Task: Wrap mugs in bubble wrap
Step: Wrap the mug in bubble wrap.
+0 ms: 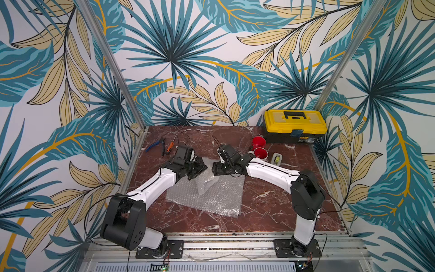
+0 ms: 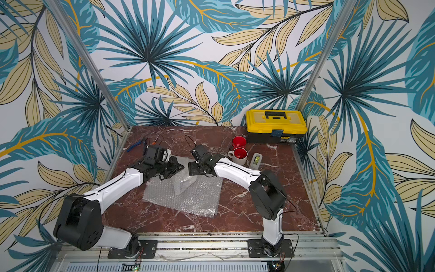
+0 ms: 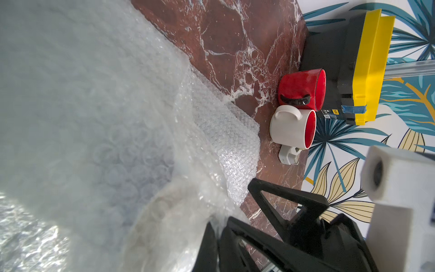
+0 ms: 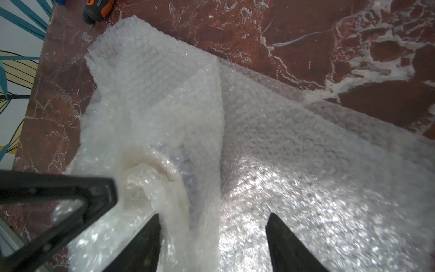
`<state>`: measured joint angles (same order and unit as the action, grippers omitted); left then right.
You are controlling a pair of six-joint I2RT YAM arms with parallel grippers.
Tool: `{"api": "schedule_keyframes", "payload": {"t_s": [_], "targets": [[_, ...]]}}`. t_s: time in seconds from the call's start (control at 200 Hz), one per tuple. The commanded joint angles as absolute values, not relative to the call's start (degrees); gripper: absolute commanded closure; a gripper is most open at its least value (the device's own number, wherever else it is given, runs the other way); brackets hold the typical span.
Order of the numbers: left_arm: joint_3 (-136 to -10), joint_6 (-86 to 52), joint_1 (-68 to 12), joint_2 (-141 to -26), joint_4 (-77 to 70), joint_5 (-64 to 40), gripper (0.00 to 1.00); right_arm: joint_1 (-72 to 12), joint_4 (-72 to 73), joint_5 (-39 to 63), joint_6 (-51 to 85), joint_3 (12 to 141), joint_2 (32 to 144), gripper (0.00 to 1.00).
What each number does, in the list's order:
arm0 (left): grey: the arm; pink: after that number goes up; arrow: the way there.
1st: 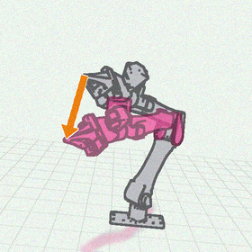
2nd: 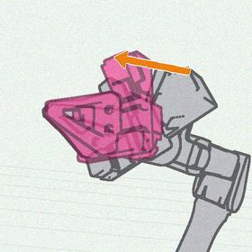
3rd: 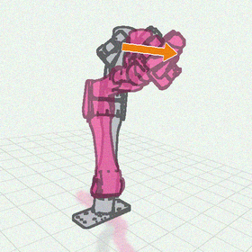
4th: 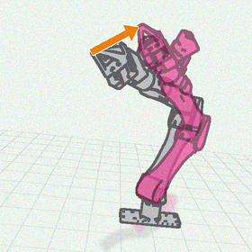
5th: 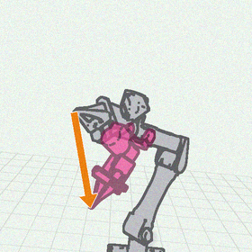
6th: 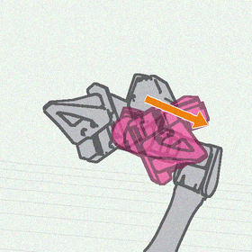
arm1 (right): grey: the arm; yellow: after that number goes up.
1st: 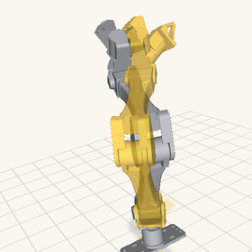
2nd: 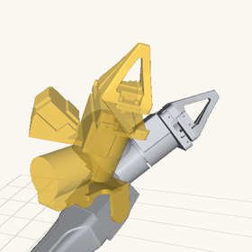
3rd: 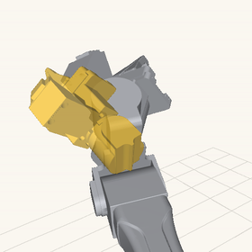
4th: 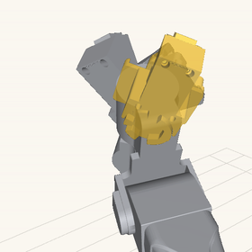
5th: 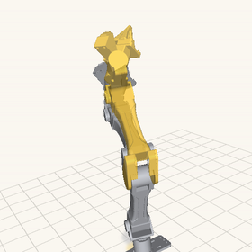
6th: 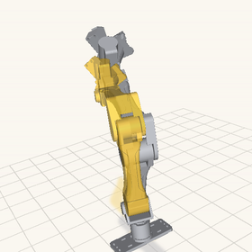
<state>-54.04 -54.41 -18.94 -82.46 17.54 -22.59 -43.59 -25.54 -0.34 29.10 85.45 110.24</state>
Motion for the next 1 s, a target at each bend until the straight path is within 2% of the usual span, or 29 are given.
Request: {"api": "schedule_keyframes", "payload": {"t_s": [0.0, 0.155, 0.491, 0.851, 0.991], "targets": [[-54.6, -53.9, -19.1, -80.9, 16.1, -21.6, 1.00, -43.5, -30.1, -0.5, 28.9, 87.7, 114.2, 0.37], [-54.4, -54.0, -19.2, -81.0, 16.1, -21.5, 1.00, -43.6, -30.1, 1.3, 29.0, 88.3, 117.3, 0.46], [-54.4, -54.3, -20.8, -84.2, 13.7, -21.0, 1.00, -44.0, -29.4, 3.6, 29.2, 89.1, 120.3, 0.46], [-52.6, -54.9, -21.0, -87.3, 12.9, -19.6, 1.00, -43.9, -22.1, -1.9, 29.0, 80.2, 105.6, 0.40], [-52.4, -55.0, -21.1, -87.8, 12.7, -19.5, 1.00, -44.0, -16.2, 1.4, 29.4, 75.0, 102.4, 0.32]]}}
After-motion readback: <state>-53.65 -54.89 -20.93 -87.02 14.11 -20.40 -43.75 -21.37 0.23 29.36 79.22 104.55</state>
